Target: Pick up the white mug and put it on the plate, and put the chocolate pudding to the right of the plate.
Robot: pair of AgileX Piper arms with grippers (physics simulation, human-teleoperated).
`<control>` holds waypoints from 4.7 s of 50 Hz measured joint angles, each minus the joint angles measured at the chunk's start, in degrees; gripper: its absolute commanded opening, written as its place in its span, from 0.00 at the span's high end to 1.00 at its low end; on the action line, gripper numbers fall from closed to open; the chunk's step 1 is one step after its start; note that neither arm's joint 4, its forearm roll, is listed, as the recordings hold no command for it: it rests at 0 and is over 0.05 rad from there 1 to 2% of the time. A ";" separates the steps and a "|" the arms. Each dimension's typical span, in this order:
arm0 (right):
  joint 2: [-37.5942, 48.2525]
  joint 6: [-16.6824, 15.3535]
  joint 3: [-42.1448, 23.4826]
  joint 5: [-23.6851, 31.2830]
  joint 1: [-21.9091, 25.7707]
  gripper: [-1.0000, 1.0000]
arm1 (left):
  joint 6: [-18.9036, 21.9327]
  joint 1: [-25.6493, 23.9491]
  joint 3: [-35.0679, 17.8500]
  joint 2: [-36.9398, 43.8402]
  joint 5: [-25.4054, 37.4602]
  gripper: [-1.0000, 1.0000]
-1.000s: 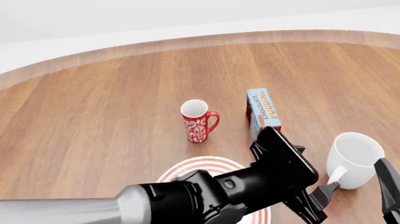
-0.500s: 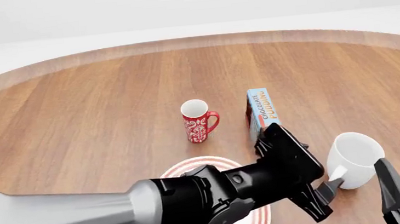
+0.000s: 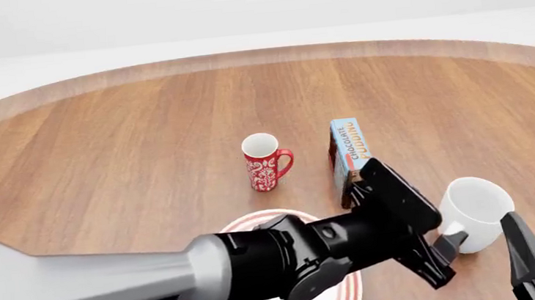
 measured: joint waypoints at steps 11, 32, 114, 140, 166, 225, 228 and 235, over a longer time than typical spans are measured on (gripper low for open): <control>0.00 0.00 0.00 0.00 0.01 0.00 | -1.17 0.37 -1.27 0.90 0.12 0.00; 0.00 0.00 0.00 -0.01 0.01 0.00 | -2.57 0.93 -4.03 2.74 0.97 0.00; 0.00 0.01 0.00 0.00 0.01 0.00 | -2.57 1.27 -18.64 15.22 10.18 0.00; 0.00 0.11 -0.01 0.01 -0.02 0.00 | -1.67 1.06 -23.17 19.25 14.15 0.00; -0.02 1.17 -0.19 0.17 -0.17 0.00 | -1.88 0.31 -27.14 22.61 18.06 0.00; -0.04 1.53 -0.34 0.29 -0.11 0.00 | -5.52 -0.54 -32.90 27.61 24.51 0.00; -0.04 1.53 -0.34 0.28 -0.10 0.00 | -5.70 -0.70 -32.81 27.66 24.50 0.00; -0.04 1.53 -0.34 0.28 -0.10 0.00 | -5.81 -0.83 -32.56 27.67 24.37 1.00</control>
